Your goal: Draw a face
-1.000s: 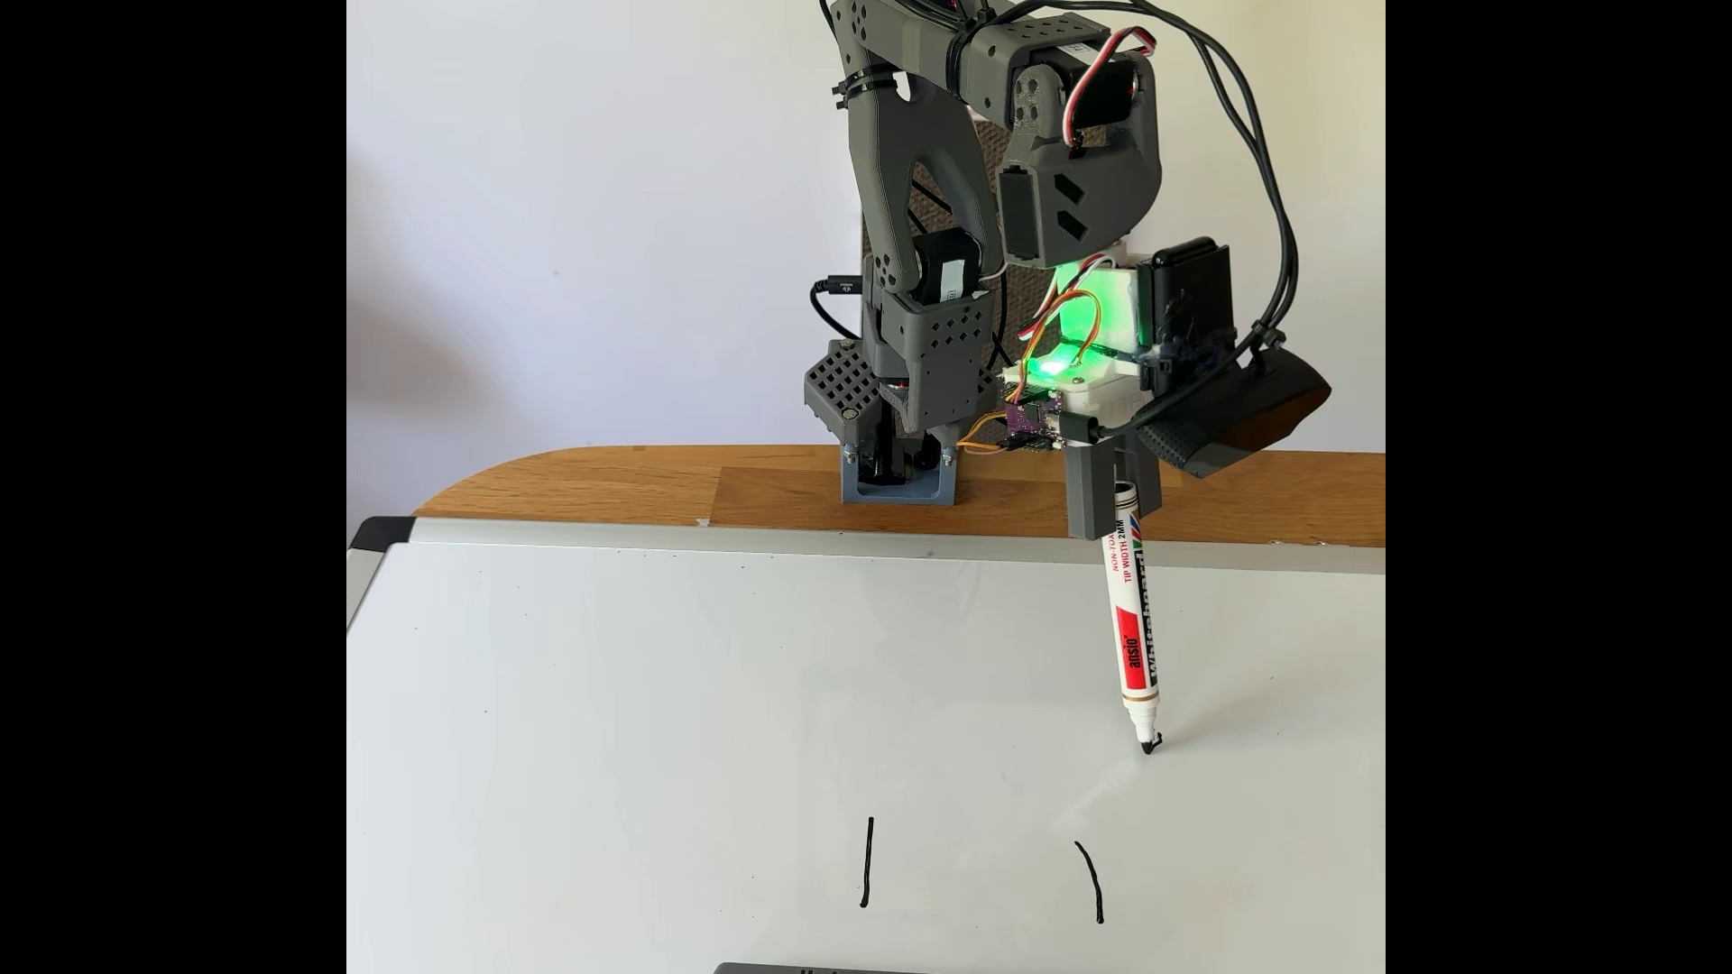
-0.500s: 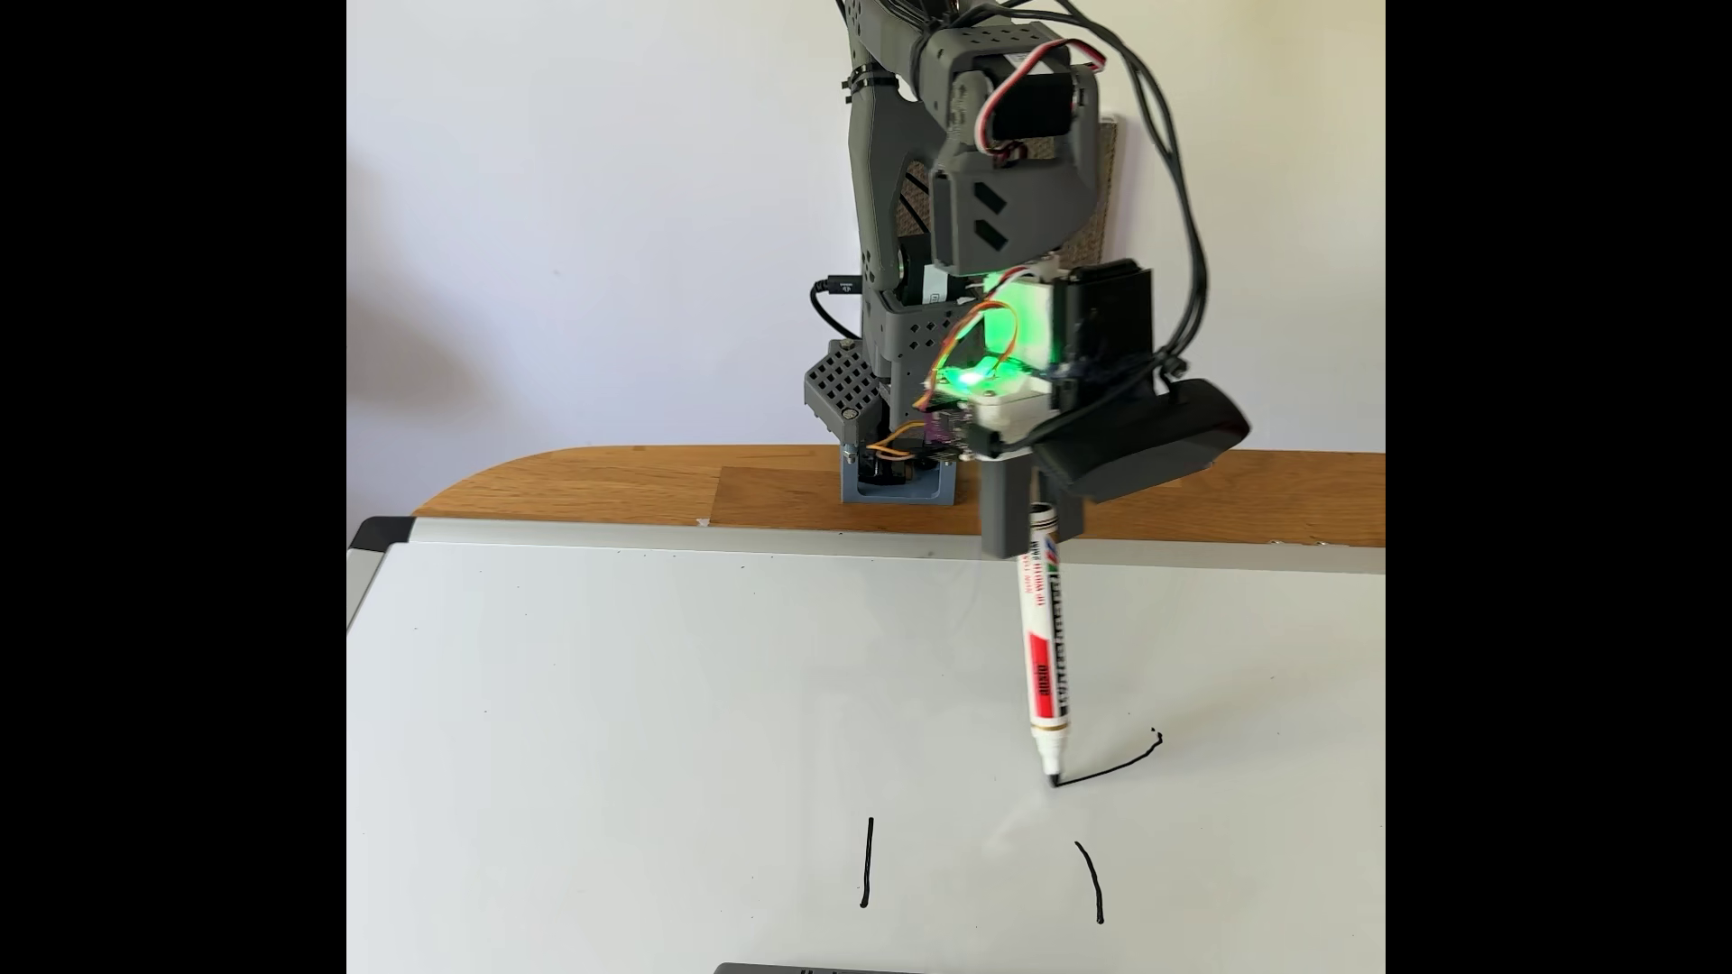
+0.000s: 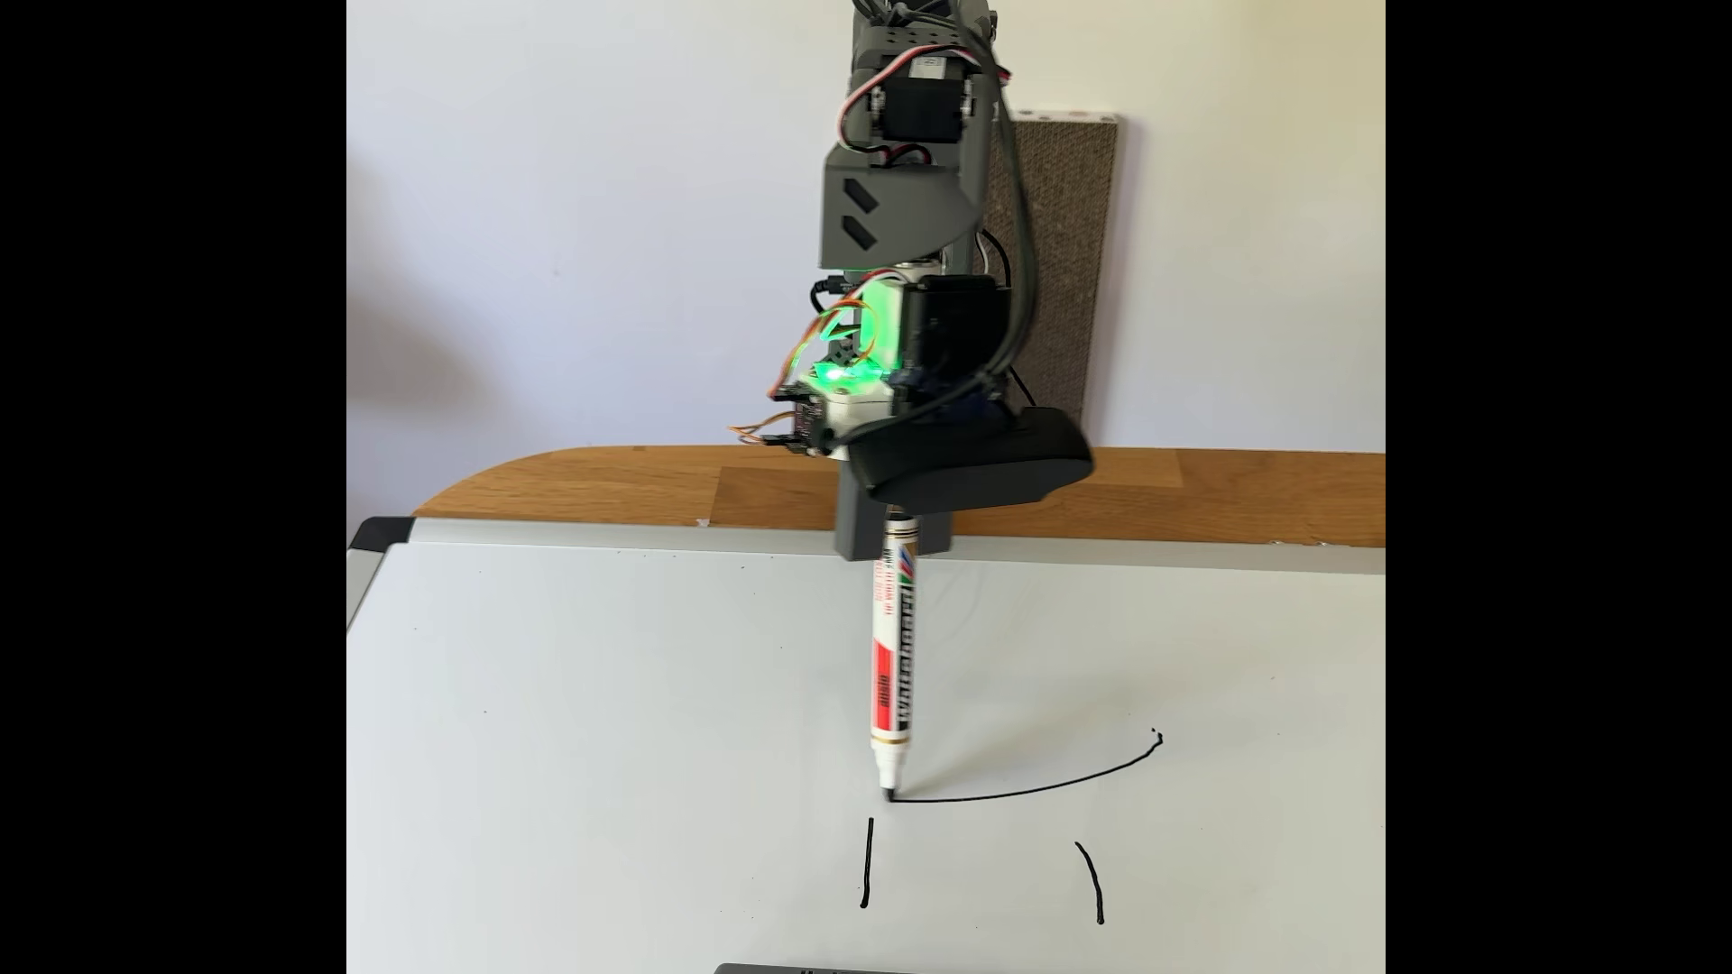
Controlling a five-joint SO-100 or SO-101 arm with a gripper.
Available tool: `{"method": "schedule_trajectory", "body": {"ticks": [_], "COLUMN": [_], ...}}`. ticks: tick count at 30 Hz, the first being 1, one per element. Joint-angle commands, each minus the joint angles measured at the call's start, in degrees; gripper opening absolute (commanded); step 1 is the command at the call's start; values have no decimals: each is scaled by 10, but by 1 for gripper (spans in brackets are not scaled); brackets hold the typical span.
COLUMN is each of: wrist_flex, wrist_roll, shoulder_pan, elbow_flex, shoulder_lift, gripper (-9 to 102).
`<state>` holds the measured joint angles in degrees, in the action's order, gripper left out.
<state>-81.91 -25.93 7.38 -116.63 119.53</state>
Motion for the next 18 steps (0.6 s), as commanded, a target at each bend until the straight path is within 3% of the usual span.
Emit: {"method": "schedule_trajectory", "body": {"ticks": [1,18], "wrist_flex": [-9,-20], "wrist_roll": [-4,-17], "shoulder_pan": [31,147], "elbow_flex": [11,12], "shoulder_lift": [33,33], "gripper": [-1,-1]}}
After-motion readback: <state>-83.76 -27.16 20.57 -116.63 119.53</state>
